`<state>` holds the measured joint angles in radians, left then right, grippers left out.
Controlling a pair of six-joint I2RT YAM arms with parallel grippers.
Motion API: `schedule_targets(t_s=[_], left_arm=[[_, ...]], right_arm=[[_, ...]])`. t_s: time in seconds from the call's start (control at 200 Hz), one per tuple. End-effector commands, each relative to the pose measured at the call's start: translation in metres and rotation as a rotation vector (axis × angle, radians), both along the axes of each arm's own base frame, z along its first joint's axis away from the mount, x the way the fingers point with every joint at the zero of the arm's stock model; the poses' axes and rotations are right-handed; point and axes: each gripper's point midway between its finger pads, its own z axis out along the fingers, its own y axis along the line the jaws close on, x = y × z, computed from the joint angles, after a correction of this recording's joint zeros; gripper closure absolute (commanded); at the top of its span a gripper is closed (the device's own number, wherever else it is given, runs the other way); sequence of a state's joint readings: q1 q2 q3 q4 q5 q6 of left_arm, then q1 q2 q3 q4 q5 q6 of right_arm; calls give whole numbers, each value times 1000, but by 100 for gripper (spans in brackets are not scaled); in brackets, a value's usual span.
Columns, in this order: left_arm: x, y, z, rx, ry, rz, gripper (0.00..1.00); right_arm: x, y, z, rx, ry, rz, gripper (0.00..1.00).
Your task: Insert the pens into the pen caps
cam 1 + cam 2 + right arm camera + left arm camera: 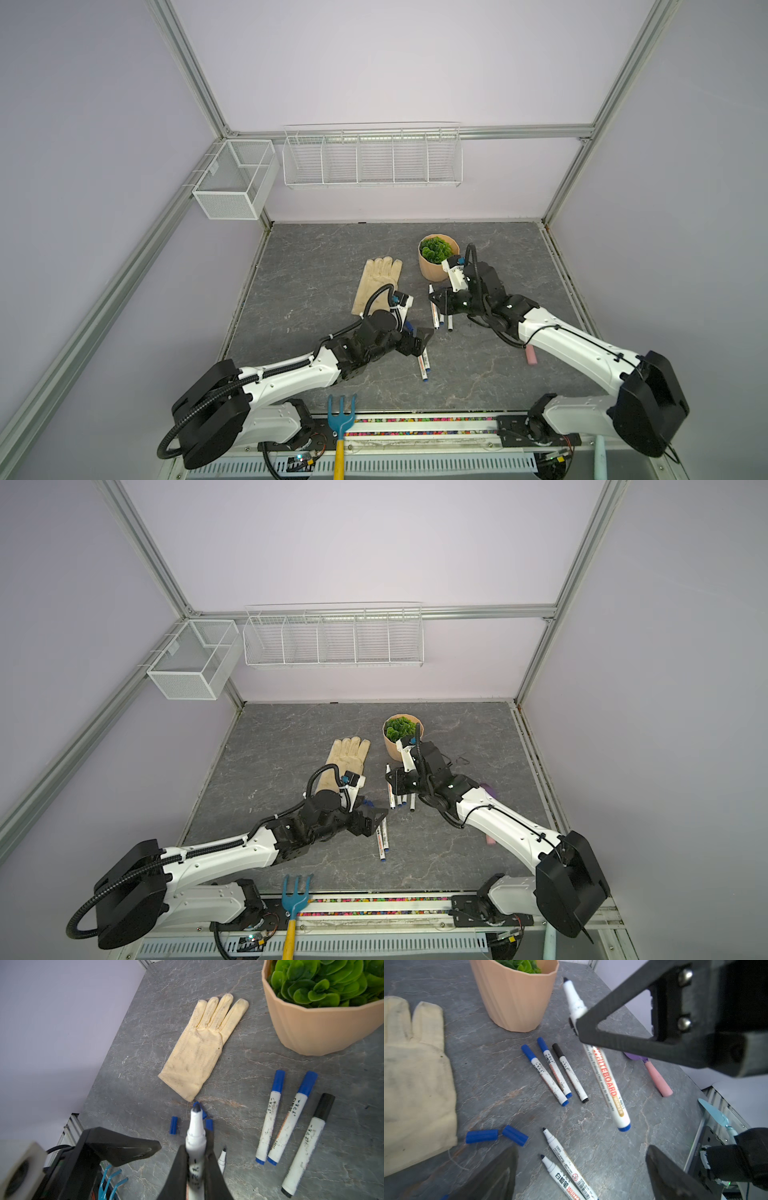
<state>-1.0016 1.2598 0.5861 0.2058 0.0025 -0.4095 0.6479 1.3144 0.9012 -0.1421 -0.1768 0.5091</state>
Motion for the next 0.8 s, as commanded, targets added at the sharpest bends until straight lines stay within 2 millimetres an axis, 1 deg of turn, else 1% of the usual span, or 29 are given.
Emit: schedule_targets(t_s=[0.0, 0.095, 0.18, 0.185, 0.2, 0.29, 0.4, 0.495, 0.645, 0.735, 0.795], left_arm=[[-1, -21, 15, -43, -27, -83, 9], [2, -30, 19, -58, -36, -96, 13], [8, -36, 21, -63, -52, -86, 17], [9, -36, 21, -63, -54, -84, 17], [10, -36, 22, -64, -58, -81, 17], [18, -40, 22, -63, -69, -59, 24], [27, -42, 15, -46, -65, -41, 37], [32, -41, 11, -38, -54, -33, 52], [33, -36, 4, -17, -42, -22, 72], [31, -32, 4, -24, -42, -17, 82], [30, -30, 6, -28, -42, -15, 91]], right_arm=[[-4, 6, 9, 55, -8, 28, 93], [-6, 6, 9, 55, -7, 32, 93], [-6, 8, 15, 73, -16, 41, 93], [-9, 7, 9, 66, -7, 42, 93], [-11, 5, 4, 62, 2, 43, 93], [-13, 6, 7, 76, -4, 53, 93], [-14, 6, 13, 92, -17, 57, 93], [-15, 3, 19, 106, -25, 50, 94], [-15, -4, 27, 153, -31, 31, 94], [-15, -6, 26, 152, -24, 30, 94], [-15, -7, 23, 148, -20, 29, 94]])
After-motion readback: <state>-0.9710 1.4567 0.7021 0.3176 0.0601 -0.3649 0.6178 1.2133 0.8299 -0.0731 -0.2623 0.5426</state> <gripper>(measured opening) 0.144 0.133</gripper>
